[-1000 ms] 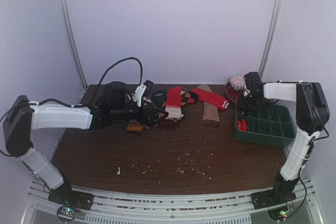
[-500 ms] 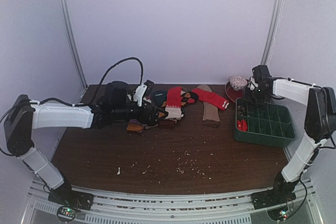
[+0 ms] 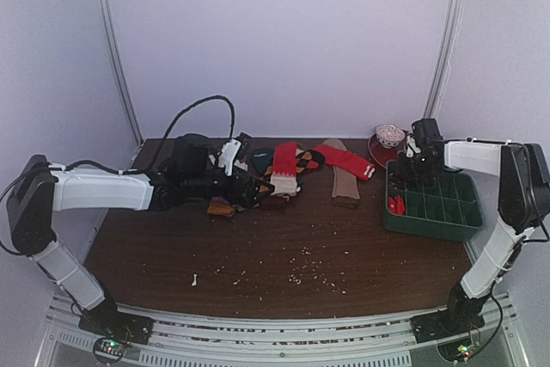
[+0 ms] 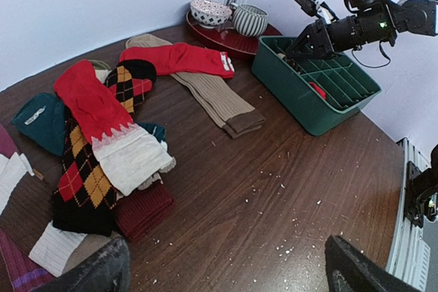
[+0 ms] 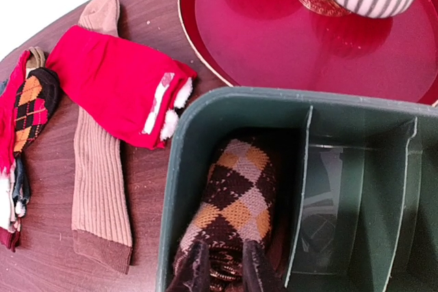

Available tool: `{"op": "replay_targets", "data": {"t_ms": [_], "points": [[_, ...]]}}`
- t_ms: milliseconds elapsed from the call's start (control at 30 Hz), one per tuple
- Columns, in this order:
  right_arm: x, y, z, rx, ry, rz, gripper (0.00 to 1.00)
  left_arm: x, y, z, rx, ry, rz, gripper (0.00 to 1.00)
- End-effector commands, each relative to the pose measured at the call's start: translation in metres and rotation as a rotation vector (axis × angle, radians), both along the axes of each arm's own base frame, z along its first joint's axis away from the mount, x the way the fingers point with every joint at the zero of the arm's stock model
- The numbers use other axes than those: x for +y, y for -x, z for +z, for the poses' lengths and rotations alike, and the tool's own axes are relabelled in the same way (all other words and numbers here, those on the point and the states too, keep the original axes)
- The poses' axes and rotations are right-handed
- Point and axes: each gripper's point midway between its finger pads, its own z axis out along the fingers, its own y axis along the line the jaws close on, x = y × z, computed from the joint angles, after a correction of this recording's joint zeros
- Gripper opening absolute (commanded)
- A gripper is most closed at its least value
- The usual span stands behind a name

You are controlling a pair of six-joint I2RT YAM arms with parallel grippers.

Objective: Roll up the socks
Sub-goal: Adjust the pair of socks at the center of the board.

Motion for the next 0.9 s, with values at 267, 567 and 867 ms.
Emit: {"op": "replay_targets", "data": {"t_ms": [267,567,867], "points": [[-0.002,-0.029,0.019,-0.078,-0.014,-0.032,0.22,-0.01,-0.01,-0.003,-0.004,-0.006,-0.011,0.98],[-0.005,-0.014,-0.018,0.058,0.024,-0.023,0.2,-0.008,-0.009,-0.007,-0.011,-0.026,-0.013,0.98],[-0.008,0.007,-0.036,0.198,0.07,0.02,0.2,-0.005,-0.007,-0.005,-0.029,-0.031,-0.013,0.98]]}}
